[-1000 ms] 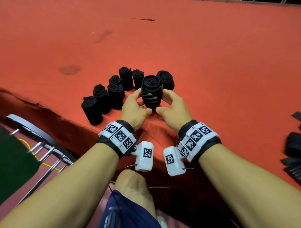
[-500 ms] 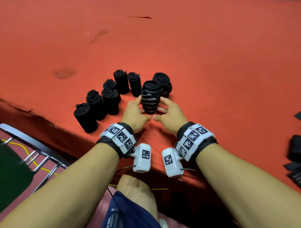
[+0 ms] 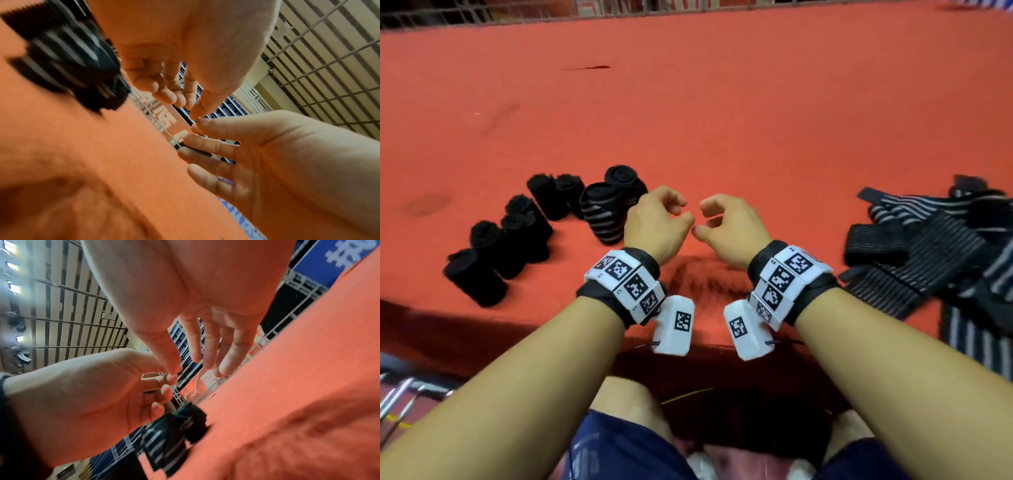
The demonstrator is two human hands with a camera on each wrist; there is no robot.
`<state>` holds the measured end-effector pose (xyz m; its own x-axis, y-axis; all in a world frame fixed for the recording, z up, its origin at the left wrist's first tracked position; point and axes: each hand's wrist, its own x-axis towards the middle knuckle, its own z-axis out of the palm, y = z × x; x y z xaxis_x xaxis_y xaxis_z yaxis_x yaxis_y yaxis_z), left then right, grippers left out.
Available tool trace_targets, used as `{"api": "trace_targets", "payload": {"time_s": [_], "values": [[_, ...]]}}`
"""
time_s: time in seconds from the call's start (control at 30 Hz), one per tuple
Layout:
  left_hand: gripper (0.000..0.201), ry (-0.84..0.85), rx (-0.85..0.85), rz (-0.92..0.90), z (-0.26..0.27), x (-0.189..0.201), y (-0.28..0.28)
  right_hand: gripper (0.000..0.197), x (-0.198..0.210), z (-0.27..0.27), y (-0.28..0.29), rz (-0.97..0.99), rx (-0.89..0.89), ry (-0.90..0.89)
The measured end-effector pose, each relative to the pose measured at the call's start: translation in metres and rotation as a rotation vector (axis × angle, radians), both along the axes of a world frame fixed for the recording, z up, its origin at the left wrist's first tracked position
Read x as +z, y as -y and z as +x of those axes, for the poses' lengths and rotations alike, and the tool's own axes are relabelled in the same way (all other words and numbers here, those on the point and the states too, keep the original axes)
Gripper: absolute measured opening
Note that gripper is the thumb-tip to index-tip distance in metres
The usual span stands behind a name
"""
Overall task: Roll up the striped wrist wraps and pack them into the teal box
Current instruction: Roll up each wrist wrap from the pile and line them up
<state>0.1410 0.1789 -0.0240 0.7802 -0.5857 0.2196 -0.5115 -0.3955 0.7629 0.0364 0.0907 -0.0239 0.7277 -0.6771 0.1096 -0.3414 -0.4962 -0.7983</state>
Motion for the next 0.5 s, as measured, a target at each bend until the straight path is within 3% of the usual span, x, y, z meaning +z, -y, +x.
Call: {"api": "trace_targets", "payload": {"time_s": [0.3, 0.5], "values": [[0.009, -0.003, -0.462, 0.115, -0.147, 0.0, 0.103, 0.027, -0.01, -0.17, 0.059, -0.042, -0.432, -0.026], [0.015, -0.031, -0.662, 0.141, -0.219, -0.016, 0.145, 0.026, -0.023, -0.246, 0.078, -0.057, -0.657, -0.024]]}}
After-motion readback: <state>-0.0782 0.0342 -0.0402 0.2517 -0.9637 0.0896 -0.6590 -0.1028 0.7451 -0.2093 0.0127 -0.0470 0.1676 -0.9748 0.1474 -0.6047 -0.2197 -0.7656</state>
